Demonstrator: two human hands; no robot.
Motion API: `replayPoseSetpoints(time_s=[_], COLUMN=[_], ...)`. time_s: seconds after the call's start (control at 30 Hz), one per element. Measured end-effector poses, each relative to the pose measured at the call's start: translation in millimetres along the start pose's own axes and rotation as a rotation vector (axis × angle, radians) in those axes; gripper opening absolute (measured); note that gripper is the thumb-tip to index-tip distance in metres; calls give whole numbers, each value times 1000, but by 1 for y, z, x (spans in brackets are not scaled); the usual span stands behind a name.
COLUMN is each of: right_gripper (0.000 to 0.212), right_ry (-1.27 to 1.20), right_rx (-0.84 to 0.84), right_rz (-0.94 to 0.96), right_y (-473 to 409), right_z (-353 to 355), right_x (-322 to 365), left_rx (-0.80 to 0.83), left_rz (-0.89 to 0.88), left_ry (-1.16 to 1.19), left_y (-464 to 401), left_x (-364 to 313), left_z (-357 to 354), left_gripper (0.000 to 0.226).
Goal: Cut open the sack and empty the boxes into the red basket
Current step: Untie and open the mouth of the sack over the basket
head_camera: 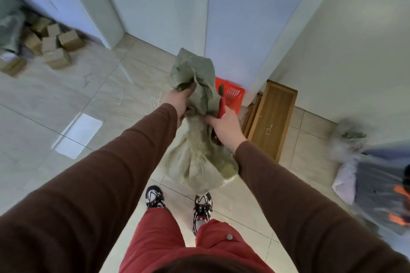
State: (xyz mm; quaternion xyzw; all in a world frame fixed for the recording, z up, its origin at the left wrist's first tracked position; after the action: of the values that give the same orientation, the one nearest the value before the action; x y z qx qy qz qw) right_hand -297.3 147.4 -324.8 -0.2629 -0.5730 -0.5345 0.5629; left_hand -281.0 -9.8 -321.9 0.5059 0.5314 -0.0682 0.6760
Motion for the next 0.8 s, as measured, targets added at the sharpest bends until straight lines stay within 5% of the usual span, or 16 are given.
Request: replayPoseSetpoints(time_s=[0.13, 0.27, 0.33, 0.43, 0.53, 0.6, 0.7, 0.8], right_gripper=[11, 13, 18, 20, 28, 20, 54, 102], right_ry=[-203, -355, -409, -338, -383, -362, -201, -28], right_rx=[-30, 80, 195, 343, 425, 321, 56, 198], right_rz=[-106, -246, -332, -334, -318, -161, 116, 155], right_y=[-19, -31, -31, -28, -35, -51, -65, -43], right_z=[9, 13, 1, -19, -10, 20, 74, 62], right_x=[42, 83, 106, 134, 159, 172, 158, 120], left_rx=[122, 375, 365, 140, -47, -53, -61, -7], left_rz=[-122, -272, -400, -266, -208, -301, -208, -18], left_ry=[14, -680, -927, -569, -377, -244, -61, 62], left_y=[12, 26, 32, 36, 22, 28, 38, 37], left_x=[-34, -23, -12, -15, -40, -75, -108, -124], left_z=[16, 33, 27, 14, 8, -1, -9, -27], left_gripper=[40, 104, 109, 55, 41, 33, 37, 47])
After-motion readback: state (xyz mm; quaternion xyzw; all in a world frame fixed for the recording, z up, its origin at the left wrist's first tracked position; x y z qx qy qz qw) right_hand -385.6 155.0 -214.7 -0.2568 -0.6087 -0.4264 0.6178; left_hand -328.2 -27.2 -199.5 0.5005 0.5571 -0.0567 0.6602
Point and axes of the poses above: each hand's wrist, its own y-axis away from the middle knuckle, its own z-axis out of the back of the hand, x = y × z, the point moved 6 cm from there along -y, towards the middle knuckle, and after that the axes turned 7 degrees about -x, right-handed, at the moved point
